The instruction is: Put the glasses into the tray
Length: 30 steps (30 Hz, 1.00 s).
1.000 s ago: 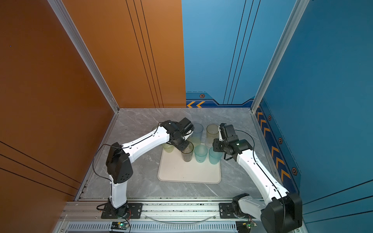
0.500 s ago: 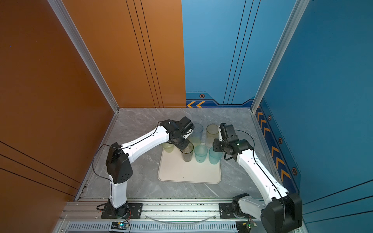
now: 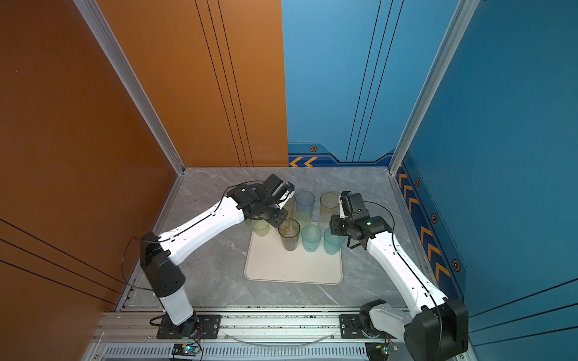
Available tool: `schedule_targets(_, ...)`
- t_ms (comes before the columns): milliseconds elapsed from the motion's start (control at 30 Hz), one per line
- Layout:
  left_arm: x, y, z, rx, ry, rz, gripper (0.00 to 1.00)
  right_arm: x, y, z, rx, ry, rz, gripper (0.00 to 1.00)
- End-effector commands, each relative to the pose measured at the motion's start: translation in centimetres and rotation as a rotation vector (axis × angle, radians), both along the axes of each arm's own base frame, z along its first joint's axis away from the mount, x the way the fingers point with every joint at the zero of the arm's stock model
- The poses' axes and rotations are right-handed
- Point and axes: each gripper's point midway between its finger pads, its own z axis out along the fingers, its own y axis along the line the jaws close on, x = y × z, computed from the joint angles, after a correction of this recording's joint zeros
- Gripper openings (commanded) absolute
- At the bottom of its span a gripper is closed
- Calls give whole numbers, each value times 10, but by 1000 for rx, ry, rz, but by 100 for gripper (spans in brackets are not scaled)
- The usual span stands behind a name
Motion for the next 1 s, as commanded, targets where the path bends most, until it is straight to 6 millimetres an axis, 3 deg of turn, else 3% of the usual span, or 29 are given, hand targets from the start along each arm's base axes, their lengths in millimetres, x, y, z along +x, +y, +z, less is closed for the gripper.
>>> schedule_targets(0,7,14,34,-94,-155,52,27,7,-14,14,-20,-49,-42,43)
schedule_targets(133,9,45,50,-175,-289,182,27,19,-25,29,-21,-77,-75,42)
schedule_targets(467,0,110,51,-261,-397,357,27,65,-40,35,-32,-11,-96,36)
schedule_targets(733,0,131,43,-289,-378,399,27,101,-35,26,-27,40,-98,31)
schedule_targets(967,2,141,38,-298,-365,418,27,116,-33,15,-60,81,-90,31)
